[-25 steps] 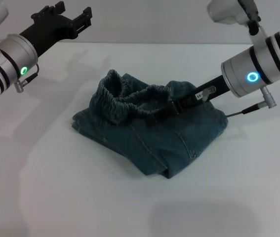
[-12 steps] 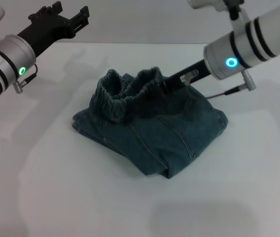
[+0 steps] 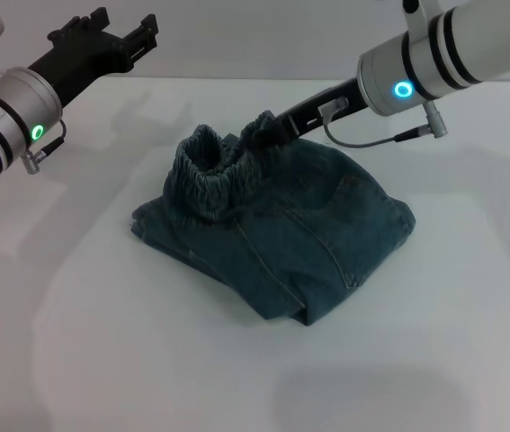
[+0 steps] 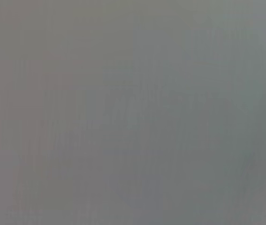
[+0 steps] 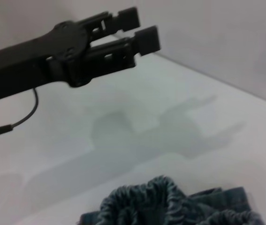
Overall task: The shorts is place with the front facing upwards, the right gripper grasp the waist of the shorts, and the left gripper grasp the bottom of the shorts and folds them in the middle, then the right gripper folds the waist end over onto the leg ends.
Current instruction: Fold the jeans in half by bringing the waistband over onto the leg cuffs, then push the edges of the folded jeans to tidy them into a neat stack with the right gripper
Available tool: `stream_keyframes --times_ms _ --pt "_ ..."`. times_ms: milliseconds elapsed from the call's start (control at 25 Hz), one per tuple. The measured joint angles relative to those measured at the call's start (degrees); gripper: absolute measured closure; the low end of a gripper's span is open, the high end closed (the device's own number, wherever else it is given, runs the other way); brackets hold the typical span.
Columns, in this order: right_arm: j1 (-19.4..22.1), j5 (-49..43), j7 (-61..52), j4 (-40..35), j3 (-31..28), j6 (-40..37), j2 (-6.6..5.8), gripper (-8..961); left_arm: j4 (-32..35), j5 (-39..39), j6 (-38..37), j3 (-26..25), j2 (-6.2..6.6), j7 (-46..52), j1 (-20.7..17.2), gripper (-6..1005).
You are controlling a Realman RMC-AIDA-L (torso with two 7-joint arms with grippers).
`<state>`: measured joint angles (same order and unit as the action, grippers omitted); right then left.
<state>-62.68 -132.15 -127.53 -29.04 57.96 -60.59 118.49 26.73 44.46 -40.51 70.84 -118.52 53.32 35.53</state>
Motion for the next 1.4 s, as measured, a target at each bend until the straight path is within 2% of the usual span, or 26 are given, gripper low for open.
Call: stream_keyframes --times_ms 240,440,600,720,840,1000,1160,1320,1400 --pt "0.2 3.0 2.1 -0.3 0.1 -1.0 0.08 499 -0.3 -0.6 0.2 0.0 0.08 0.0 0.1 229" --pt "1.1 4.8 8.0 -1.2 0.1 -6.3 0.31 499 -0.7 -0.9 0.3 -0.1 0.18 -0.3 0.4 229" --pt "2.7 9.7 12.9 -2.0 -0.1 -12.2 0.11 499 -0.7 -0.9 0.2 -0.1 0.19 -0.1 0.4 229" --pt "3.8 10.7 13.8 -4.2 -0.5 -16.8 0.04 499 -0.4 -0.9 -0.1 -0.1 0.27 0.1 0.2 229" --pt "5.0 10.8 14.0 -5.5 -0.8 -18.2 -0.05 499 -0.2 -0.9 -1.1 -0.1 0.36 0.2 -0.1 229" --pt "8.4 10.6 15.4 -7.5 -4.4 -15.6 -0.41 499 -0.1 -0.9 -3.4 0.3 0.43 0.3 -0.6 229" --pt "13.7 11.8 19.8 -11.2 -12.3 -14.7 -0.4 499 -0.1 -0.9 -4.3 0.0 0.4 1.4 -1.3 229" --pt "20.6 20.4 30.2 -12.7 -17.5 -13.9 -0.58 499 -0.3 -0.7 -6.1 0.4 0.55 4.8 -1.9 229" --pt "24.6 27.4 37.6 -12.7 -19.1 -12.2 -0.63 499 -0.5 -0.4 -8.1 1.1 0.75 6.4 -2.5 229"
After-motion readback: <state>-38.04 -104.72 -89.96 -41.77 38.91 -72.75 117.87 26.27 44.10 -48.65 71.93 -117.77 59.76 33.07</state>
